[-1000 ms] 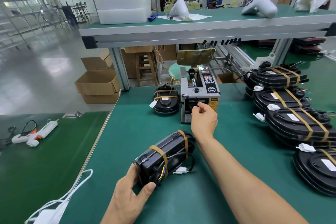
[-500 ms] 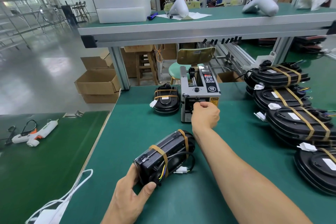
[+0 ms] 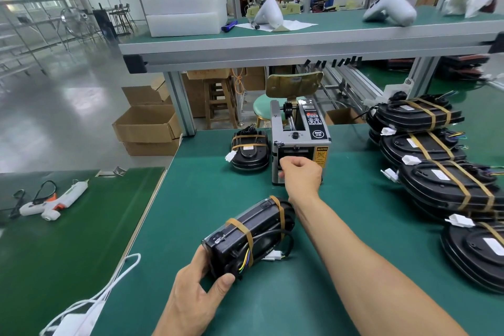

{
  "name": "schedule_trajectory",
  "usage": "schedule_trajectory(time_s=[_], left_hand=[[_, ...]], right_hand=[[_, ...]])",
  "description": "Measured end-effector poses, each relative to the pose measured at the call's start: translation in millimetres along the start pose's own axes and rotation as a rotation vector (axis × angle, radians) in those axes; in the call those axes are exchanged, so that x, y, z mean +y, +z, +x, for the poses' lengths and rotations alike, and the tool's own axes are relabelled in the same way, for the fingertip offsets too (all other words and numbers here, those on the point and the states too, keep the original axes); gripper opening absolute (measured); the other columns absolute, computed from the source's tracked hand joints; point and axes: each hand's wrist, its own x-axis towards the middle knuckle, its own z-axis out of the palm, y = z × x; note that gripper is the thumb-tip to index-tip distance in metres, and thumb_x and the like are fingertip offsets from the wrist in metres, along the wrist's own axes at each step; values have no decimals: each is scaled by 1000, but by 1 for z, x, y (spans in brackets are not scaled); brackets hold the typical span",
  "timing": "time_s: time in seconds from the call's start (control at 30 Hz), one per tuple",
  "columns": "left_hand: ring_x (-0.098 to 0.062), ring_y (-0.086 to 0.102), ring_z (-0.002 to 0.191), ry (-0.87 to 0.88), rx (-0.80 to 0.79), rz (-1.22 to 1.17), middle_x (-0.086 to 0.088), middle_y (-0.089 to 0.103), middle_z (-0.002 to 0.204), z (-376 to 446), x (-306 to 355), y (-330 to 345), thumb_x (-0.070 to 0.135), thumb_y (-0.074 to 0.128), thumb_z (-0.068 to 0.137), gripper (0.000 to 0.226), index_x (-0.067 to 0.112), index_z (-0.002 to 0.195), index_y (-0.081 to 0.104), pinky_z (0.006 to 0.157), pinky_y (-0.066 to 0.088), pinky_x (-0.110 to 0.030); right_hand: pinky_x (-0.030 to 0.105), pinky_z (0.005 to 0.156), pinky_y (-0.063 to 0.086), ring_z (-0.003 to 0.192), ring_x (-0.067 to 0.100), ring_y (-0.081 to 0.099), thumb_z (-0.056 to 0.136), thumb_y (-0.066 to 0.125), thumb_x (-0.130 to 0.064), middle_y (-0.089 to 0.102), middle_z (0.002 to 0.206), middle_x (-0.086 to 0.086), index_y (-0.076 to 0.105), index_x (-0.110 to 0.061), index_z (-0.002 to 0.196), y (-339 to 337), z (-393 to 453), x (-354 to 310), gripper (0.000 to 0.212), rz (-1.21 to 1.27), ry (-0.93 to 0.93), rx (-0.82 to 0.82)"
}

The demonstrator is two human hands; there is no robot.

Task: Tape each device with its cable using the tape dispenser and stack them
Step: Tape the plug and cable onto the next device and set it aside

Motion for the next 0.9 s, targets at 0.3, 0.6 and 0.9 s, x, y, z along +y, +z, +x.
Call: schedule_trajectory(time_s=[0.3,0.6,0.9], left_hand=[[-11,72,126,27,6,-35,18,73,135,1,15,2,74,68,92,58,63,145,50,107,53,-22],[-13,72,126,10,-2,-30,16,74,135,1,13,2,73,68,92,58,60,146,51,108,53,-22],[-12,72,125,7,-20,-21,16,74,135,0,11,0,71,68,95,57,57,147,51,106,54,-23]], right_hand=[[27,69,39,67,10,60,93,74,-21,64,74,-5,71,-22,89,-70,-28,-21,5,390,166,-528],[25,65,41,69,13,55,85,78,-17,59,78,2,73,-21,84,-107,-78,-44,6,510,141,-770],[23,79,42,81,5,62,89,79,-17,76,85,-7,76,-22,75,-100,-81,-29,15,113,-12,-537]])
